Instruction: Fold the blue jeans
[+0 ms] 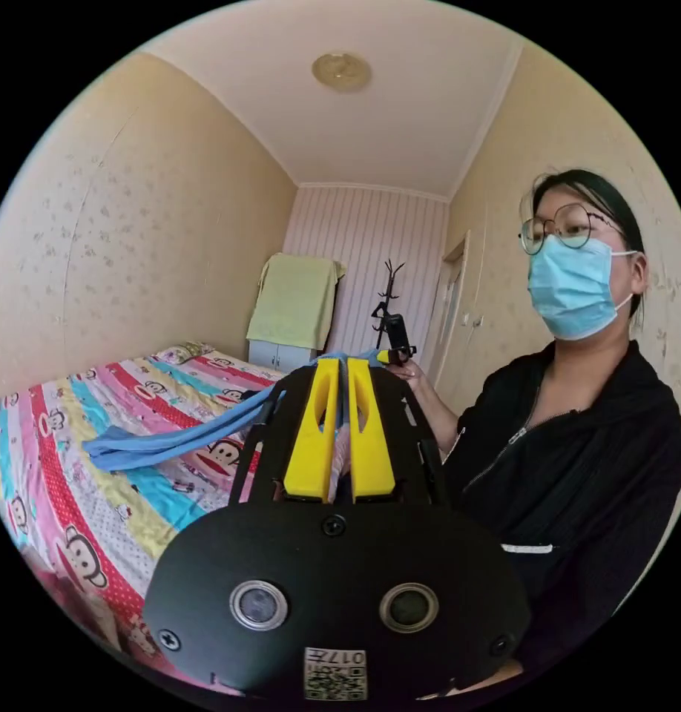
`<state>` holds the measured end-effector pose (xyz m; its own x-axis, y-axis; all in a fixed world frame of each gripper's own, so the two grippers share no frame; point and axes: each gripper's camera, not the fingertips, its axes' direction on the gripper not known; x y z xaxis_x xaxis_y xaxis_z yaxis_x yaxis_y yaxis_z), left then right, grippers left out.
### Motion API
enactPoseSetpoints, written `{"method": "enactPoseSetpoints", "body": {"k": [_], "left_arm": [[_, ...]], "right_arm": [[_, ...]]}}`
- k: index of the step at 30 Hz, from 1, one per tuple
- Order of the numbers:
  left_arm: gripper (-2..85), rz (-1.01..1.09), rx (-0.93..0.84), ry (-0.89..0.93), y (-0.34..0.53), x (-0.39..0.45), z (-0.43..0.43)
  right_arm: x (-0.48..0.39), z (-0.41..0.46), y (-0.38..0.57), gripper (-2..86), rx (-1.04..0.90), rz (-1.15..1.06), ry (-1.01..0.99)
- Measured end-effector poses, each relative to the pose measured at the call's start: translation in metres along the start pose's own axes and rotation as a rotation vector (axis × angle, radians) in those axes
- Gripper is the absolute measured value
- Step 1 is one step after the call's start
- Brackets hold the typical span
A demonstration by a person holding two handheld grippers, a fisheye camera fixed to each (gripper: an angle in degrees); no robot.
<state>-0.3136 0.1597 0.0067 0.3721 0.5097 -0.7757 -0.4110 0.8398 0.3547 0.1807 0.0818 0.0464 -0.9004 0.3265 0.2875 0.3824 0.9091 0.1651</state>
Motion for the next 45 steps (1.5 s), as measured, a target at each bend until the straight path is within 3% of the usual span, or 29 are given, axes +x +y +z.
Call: {"method": "enactPoseSetpoints", "body": {"k": [4, 8, 11, 13, 16, 20, 24, 28, 31, 35, 40, 45], "left_arm": [[0.7, -0.199, -0.045, -0.032, 0.094, 0.059, 0.022], [1.1, -0.313, -0.095, -0.083, 0.106, 0.045, 0.047], [2.0, -0.226, -0.123, -0.201, 0.058, -0.012, 0.066], [3.5, -0.239, -0.099, -0.312, -0.003, -0.097, 0.083], [13.6, -0.336, -0.066, -0.468, -0.069, -0.205, 0.106], [20.6, -0.463, -0.204, -0.629, -0.073, -0.265, 0.146], [18.2, -0.308, -0.454, -0.876, 0.002, -0.203, 0.213], [12.5, -0.134, -0.744, -1.119, 0.088, -0.118, 0.289], [8.5, -0.118, -0.944, -1.111, 0.133, -0.095, 0.332], [0.5, -0.099, -0.905, -1.11, 0.154, -0.075, 0.357], [-0.9, -0.022, -0.947, -1.18, 0.155, -0.044, 0.384], [-1.0, -0.096, -0.865, -1.111, 0.148, -0.028, 0.371]], "right_arm": [[-0.029, 0.03, 0.067, 2.7, -0.082, 0.106, -0.017], [0.02, 0.068, 0.042, 3.0, -0.201, 0.122, 0.038], [0.089, 0.089, -0.037, 3.5, -0.183, 0.013, 0.112], [0.14, 0.104, -0.104, 4.0, -0.149, -0.042, 0.218], [0.222, 0.129, -0.185, 5.9, -0.043, -0.023, 0.398], [0.277, 0.153, -0.171, 15.8, 0.086, 0.158, 0.346], [0.251, 0.198, -0.086, 16.1, -0.017, 0.117, 0.388], [0.218, 0.257, 0.025, 14.0, -0.256, 0.195, 0.521], [0.21, 0.283, 0.079, 12.6, -0.4, 0.304, 0.637], [0.227, 0.315, 0.107, 11.4, -0.619, 0.403, 0.729], [0.222, 0.356, 0.103, 11.7, -0.78, 0.354, 0.789], [0.213, 0.381, 0.102, 11.7, -0.868, 0.329, 0.822]]}}
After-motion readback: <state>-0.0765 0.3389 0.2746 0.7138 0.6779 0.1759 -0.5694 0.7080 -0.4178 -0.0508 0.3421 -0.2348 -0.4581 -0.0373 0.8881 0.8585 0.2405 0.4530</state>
